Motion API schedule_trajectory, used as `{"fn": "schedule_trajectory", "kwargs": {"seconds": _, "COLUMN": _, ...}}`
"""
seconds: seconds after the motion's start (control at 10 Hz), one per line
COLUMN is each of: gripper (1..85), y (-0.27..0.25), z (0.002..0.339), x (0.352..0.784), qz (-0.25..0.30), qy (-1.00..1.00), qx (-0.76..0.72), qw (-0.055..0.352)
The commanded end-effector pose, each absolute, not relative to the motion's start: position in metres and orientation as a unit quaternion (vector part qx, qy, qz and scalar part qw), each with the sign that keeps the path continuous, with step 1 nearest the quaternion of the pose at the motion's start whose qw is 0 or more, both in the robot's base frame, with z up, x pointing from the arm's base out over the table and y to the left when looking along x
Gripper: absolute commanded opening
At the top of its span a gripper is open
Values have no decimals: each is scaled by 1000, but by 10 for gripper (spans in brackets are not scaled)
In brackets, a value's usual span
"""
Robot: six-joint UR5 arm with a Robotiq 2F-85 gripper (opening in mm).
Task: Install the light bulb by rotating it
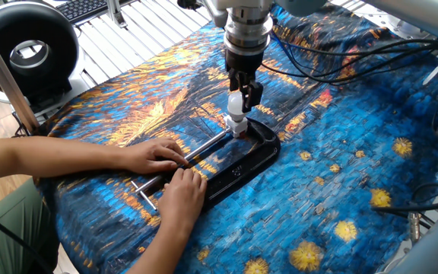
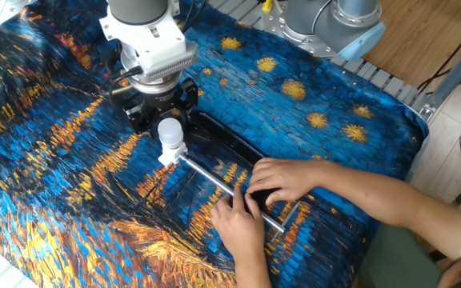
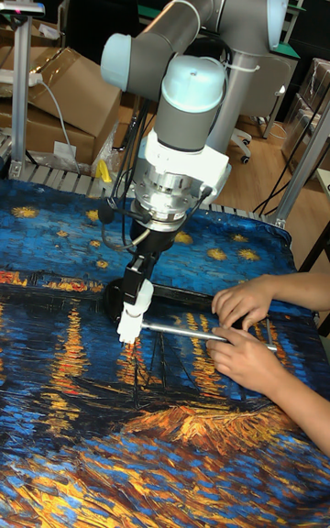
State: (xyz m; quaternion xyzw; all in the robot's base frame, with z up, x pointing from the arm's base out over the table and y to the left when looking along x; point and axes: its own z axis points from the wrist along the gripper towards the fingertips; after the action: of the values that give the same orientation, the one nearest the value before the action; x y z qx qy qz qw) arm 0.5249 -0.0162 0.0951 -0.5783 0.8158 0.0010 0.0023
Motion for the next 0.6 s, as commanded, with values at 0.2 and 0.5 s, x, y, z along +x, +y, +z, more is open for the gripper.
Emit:
{"fn": "schedule_trajectory", "kwargs": {"seconds": 0.2, "gripper": 633, "y": -13, "z": 94, "x": 531, "qz": -1, "qy": 813, "qx": -582, "qw": 15}}
{"fn": "schedule_trajectory", "kwargs": {"seconds": 0.5, "gripper": 560, "y": -14, "z": 94, "x": 534, "qz": -7, "qy": 813, "qx": -582, "qw": 19}}
